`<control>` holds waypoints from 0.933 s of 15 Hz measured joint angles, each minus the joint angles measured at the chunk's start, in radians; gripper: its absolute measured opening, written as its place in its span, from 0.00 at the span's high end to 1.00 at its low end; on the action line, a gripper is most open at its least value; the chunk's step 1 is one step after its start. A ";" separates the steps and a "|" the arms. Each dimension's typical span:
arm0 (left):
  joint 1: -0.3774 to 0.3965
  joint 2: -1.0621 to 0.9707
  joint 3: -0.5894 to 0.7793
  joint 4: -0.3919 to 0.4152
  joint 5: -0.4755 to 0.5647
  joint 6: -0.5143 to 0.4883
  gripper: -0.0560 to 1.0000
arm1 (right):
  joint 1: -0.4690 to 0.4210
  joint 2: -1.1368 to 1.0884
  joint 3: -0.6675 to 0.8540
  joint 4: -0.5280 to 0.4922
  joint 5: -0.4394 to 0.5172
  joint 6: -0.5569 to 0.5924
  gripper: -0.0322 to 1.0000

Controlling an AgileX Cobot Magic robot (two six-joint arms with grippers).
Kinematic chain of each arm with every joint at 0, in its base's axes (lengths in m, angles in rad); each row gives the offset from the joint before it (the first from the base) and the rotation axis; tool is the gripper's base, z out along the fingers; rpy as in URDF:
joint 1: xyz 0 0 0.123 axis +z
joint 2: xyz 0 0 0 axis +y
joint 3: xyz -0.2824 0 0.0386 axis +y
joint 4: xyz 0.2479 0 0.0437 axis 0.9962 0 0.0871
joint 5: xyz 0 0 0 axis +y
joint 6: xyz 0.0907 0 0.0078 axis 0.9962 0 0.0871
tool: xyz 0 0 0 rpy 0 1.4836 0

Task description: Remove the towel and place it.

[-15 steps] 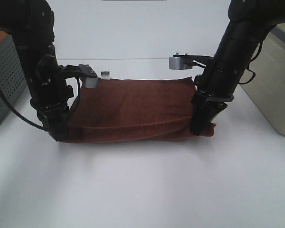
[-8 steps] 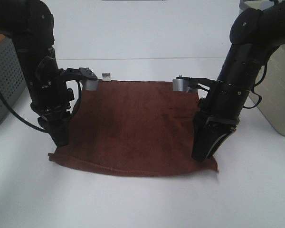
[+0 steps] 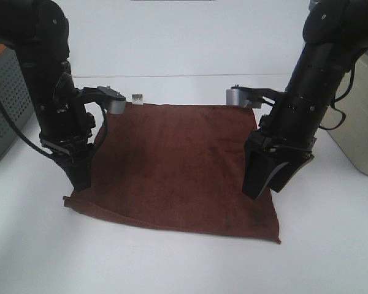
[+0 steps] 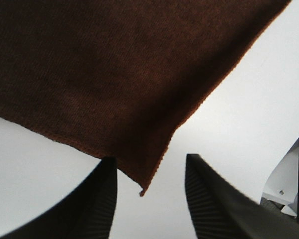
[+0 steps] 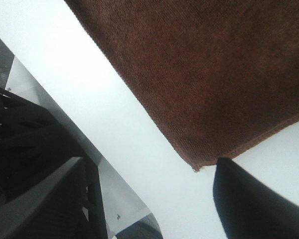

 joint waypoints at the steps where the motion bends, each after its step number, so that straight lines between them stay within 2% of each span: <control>1: 0.000 0.000 -0.003 0.000 0.001 -0.055 0.48 | 0.000 -0.028 -0.020 -0.001 0.001 0.012 0.36; 4: -0.004 -0.030 -0.031 0.006 0.001 -0.231 0.26 | 0.000 -0.144 -0.133 -0.002 0.002 0.096 0.36; 6: -0.011 -0.097 -0.049 0.014 0.000 -0.295 0.25 | 0.000 -0.188 -0.214 -0.010 0.002 0.179 0.36; 8: -0.011 -0.165 -0.076 0.016 0.000 -0.422 0.24 | 0.000 -0.217 -0.305 -0.049 0.003 0.299 0.36; 11: -0.011 -0.252 -0.134 0.024 0.001 -0.562 0.24 | 0.000 -0.247 -0.417 -0.177 0.006 0.499 0.36; 14: -0.010 -0.333 -0.192 0.099 0.003 -0.614 0.24 | 0.000 -0.285 -0.454 -0.311 0.007 0.599 0.36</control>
